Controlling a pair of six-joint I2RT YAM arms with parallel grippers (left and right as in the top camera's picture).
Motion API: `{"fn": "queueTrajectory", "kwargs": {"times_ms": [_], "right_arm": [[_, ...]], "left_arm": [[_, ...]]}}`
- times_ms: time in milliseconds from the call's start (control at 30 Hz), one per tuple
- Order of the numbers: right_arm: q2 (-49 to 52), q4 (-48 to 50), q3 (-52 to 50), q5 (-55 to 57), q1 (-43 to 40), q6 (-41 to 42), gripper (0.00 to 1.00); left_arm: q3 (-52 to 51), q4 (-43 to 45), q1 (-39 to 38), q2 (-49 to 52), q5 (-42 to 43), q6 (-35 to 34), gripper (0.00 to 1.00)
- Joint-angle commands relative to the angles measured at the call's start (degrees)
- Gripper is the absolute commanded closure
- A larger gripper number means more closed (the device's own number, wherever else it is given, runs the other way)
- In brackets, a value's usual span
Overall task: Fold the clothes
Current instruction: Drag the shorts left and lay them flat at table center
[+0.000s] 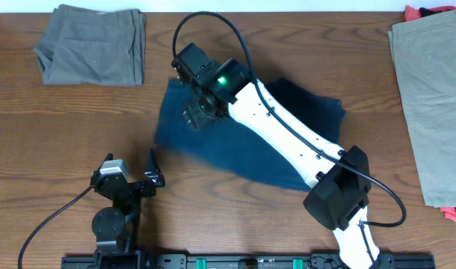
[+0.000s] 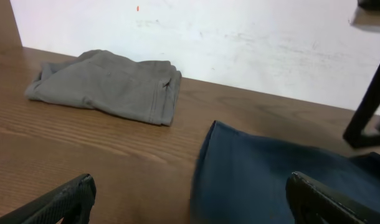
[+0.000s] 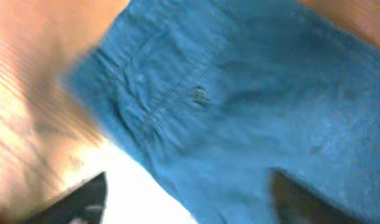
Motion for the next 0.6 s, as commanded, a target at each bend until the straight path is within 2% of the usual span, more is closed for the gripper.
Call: {"fn": "queueTrajectory", "kwargs": {"times_ms": [0,233,400,567], "right_arm": [[-0.31,-1.90,0.09,0.37,-0.57,1.40,0.02],[-7.48,-11.41,0.09,3.63,-10.03,1.64,0.01],[-11.19,-17.20,0.09,7.69,-22.32,1.57,0.01],[-10.80,-22.75,-0.22,7.30,-34.51,1.57,0.01]], "left_arm": [[-1.29,-1.57,0.24,-0.39,-0.94,0.35,0.02],[-1.29,-1.57,0.24,-0.39,-0.94,0.35,0.02],[-1.29,-1.57,0.24,-0.39,-0.94,0.35,0.02],[-1.29,-1.57,0.24,-0.39,-0.94,0.33,0.02]]}}
